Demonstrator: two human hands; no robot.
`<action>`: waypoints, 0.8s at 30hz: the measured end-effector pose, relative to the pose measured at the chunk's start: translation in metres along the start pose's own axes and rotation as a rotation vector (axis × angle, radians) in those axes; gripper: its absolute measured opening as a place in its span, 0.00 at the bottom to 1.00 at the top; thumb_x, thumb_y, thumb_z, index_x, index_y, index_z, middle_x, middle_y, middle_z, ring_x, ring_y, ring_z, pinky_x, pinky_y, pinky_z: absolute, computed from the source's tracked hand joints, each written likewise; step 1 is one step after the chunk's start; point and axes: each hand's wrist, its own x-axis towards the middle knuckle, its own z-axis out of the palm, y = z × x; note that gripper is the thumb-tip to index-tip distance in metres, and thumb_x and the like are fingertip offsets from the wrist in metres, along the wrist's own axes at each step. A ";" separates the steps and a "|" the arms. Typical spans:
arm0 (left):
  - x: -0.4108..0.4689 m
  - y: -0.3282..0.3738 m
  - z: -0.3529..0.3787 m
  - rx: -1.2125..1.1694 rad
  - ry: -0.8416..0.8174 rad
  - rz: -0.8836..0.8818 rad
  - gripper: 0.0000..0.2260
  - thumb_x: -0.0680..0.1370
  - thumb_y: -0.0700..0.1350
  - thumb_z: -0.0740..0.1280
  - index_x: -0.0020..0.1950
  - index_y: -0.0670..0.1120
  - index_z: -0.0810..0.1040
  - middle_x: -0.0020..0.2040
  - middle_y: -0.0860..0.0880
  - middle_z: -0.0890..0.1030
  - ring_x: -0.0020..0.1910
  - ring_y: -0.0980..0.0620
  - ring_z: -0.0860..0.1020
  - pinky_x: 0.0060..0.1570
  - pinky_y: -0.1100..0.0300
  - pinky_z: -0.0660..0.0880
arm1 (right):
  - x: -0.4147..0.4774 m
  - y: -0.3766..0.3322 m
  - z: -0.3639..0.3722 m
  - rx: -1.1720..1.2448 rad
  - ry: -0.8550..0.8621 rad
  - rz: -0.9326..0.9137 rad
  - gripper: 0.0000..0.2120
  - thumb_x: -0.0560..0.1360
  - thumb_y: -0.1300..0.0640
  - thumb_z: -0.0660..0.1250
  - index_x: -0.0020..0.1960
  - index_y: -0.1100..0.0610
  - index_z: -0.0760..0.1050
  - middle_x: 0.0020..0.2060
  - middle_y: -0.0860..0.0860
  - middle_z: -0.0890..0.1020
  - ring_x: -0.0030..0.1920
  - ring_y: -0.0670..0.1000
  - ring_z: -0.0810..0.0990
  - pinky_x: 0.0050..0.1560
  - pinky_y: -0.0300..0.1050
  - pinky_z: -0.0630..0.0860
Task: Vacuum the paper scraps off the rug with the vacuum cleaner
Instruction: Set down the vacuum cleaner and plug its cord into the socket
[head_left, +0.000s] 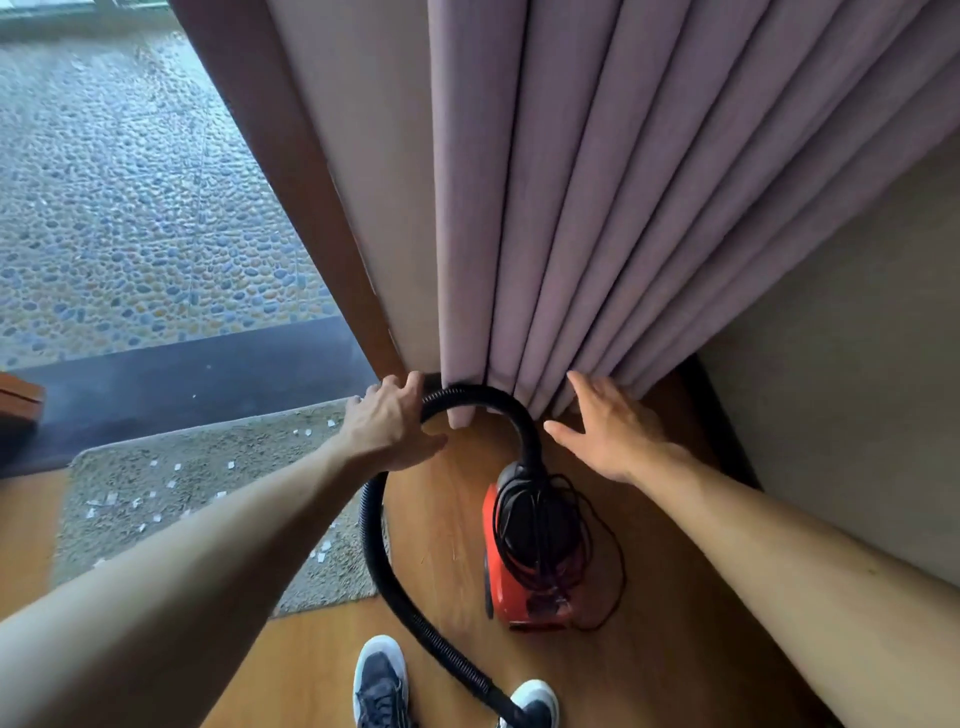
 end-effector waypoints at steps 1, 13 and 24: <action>-0.006 0.008 -0.012 0.007 0.011 0.011 0.29 0.70 0.63 0.69 0.64 0.49 0.68 0.56 0.43 0.75 0.57 0.40 0.76 0.53 0.47 0.74 | -0.006 -0.003 -0.015 -0.011 0.002 -0.008 0.34 0.76 0.37 0.61 0.76 0.50 0.54 0.71 0.55 0.66 0.70 0.59 0.66 0.65 0.58 0.70; -0.090 0.112 -0.191 0.204 0.063 0.177 0.35 0.71 0.63 0.69 0.71 0.48 0.63 0.60 0.44 0.74 0.60 0.42 0.74 0.55 0.44 0.72 | -0.109 -0.013 -0.210 -0.127 0.100 -0.055 0.38 0.77 0.36 0.61 0.78 0.51 0.50 0.71 0.58 0.66 0.70 0.60 0.66 0.63 0.58 0.72; -0.145 0.198 -0.354 0.168 0.132 0.433 0.41 0.73 0.60 0.70 0.78 0.46 0.53 0.63 0.43 0.72 0.63 0.41 0.73 0.58 0.43 0.75 | -0.211 0.000 -0.410 -0.261 0.254 0.024 0.40 0.76 0.36 0.62 0.79 0.54 0.50 0.72 0.60 0.66 0.70 0.62 0.67 0.63 0.57 0.70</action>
